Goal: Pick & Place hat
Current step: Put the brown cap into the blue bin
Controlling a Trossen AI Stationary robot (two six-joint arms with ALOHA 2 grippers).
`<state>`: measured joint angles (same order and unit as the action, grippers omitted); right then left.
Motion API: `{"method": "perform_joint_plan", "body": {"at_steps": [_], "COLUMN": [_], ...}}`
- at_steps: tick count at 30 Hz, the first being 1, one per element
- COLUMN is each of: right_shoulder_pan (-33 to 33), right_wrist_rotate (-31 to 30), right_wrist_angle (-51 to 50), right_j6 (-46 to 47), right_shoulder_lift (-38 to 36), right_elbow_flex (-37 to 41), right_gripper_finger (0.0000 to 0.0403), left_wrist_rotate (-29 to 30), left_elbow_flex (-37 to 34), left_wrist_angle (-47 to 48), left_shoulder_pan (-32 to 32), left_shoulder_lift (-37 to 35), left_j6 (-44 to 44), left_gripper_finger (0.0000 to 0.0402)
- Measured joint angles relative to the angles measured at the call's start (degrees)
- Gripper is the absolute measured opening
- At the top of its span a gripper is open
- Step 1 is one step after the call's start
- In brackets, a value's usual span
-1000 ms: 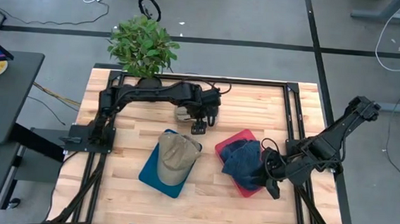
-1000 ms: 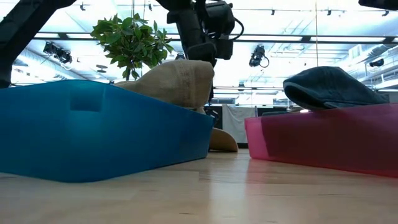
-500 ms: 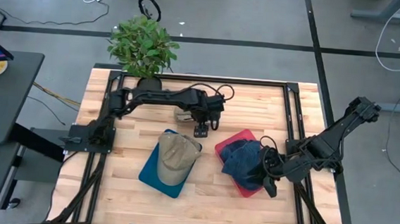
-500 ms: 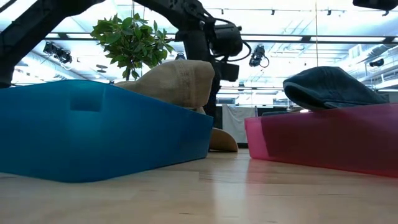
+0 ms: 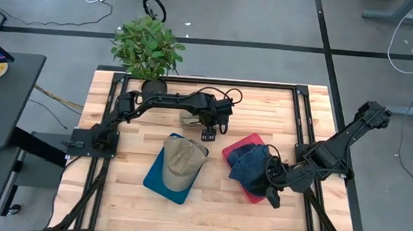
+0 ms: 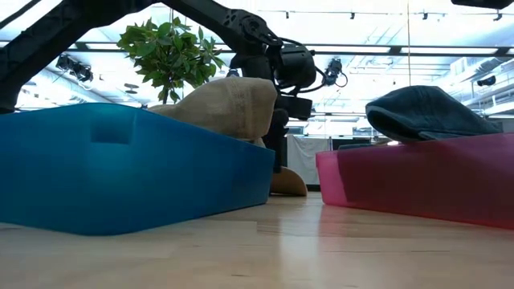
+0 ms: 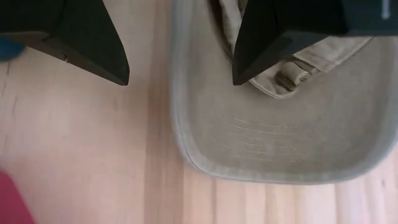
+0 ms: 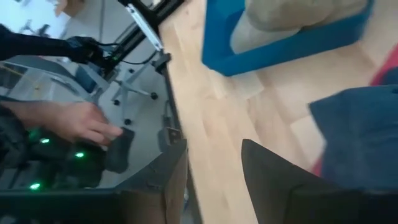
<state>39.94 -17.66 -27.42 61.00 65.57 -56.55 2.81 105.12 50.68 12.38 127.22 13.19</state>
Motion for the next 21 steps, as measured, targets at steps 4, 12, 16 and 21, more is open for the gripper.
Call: {"method": "perform_joint_plan", "body": {"at_steps": [4,12,16,21], "right_shoulder_pan": [0.0,0.0,0.0,0.0], "right_wrist_rotate": [0.8,0.8,0.8,0.8], "right_wrist_angle": [1.4,1.6,1.8,2.4], "right_j6": [-0.4,-0.1,0.0,0.0], "right_shoulder_lift": [0.2,0.2,0.2,0.2], "right_elbow_flex": [0.0,0.0,0.0,0.0], "right_gripper_finger": [0.0153,0.0153,0.0153,0.0153], "left_wrist_rotate": [0.0,-0.1,-0.2,-0.2], "left_elbow_flex": [0.0,0.0,-0.3,-2.7], "left_wrist_angle": [-0.5,-0.9,-1.4,-1.4], "left_shoulder_pan": [0.9,1.1,1.0,1.0], "left_shoulder_lift": [0.0,0.0,0.0,0.1], "left_j6": [-0.5,0.9,0.7,-2.1], "left_gripper_finger": [0.0291,0.0290,0.0289,0.0246]}}
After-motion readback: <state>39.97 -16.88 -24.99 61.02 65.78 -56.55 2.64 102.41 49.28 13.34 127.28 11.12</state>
